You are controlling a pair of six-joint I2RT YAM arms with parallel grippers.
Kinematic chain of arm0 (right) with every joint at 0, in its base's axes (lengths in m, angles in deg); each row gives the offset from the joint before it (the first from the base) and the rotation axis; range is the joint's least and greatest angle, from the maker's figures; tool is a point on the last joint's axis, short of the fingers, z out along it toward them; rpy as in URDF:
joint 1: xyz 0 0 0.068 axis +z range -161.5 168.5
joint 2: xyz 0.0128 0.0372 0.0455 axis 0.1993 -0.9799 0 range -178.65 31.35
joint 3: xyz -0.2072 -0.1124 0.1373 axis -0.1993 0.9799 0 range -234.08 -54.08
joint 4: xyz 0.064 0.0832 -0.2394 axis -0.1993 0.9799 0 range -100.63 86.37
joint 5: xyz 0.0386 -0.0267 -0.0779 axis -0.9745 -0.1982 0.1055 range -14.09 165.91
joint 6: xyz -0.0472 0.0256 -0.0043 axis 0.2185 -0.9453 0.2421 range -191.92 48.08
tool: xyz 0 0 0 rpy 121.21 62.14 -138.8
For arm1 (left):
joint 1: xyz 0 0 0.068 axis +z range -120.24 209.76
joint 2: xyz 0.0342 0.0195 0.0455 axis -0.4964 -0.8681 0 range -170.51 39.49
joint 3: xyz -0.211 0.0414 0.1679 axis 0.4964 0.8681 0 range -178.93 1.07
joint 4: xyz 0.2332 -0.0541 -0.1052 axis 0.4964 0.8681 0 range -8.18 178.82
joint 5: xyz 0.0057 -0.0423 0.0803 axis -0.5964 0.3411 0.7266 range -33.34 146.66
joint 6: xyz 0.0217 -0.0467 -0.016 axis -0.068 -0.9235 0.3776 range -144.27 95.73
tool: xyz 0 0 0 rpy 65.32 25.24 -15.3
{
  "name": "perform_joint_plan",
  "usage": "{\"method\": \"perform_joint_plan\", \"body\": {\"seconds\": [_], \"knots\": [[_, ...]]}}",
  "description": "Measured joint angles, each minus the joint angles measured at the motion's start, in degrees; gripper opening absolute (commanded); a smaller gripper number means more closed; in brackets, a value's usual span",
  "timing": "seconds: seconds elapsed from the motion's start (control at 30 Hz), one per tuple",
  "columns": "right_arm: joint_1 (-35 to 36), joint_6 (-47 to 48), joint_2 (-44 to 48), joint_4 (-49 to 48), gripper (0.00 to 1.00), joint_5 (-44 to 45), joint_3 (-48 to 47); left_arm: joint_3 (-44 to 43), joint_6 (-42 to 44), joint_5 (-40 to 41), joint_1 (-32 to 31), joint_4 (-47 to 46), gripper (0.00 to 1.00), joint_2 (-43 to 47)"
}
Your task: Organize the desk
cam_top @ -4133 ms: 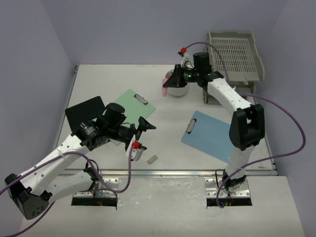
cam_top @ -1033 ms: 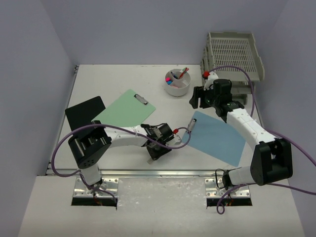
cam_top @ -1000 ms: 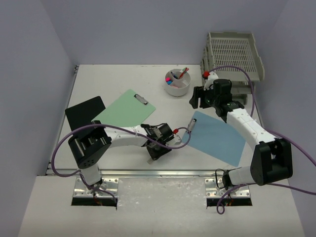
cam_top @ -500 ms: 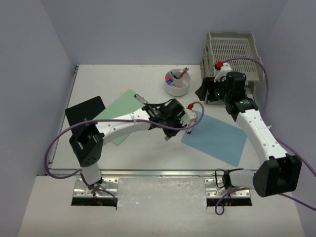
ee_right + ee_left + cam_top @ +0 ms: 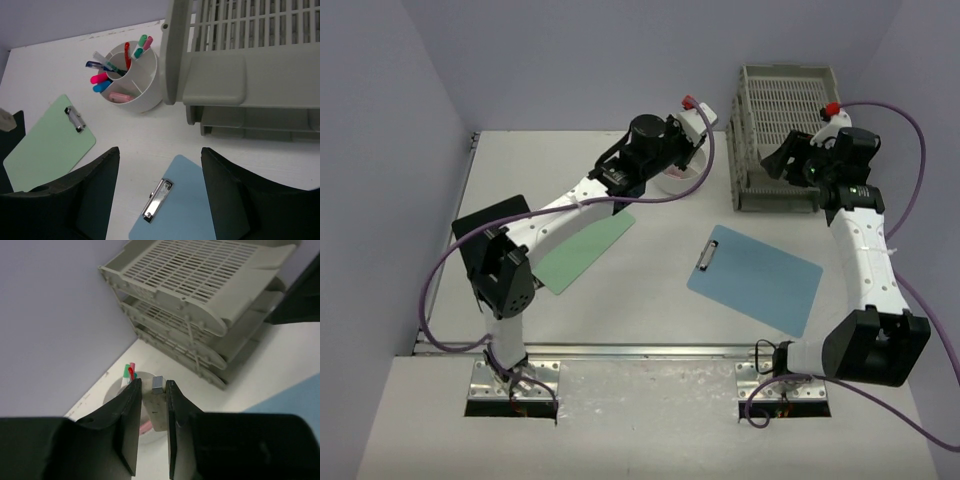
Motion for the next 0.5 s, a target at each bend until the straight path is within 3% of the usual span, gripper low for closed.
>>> {"method": "perform_joint_plan", "body": {"seconds": [0.5], "knots": [[-2.3, -1.8, -0.5, -0.3, 0.65, -3.6, 0.4, -0.3, -4.8, -9.9, 6.4, -20.4, 0.00, -17.1]]}}
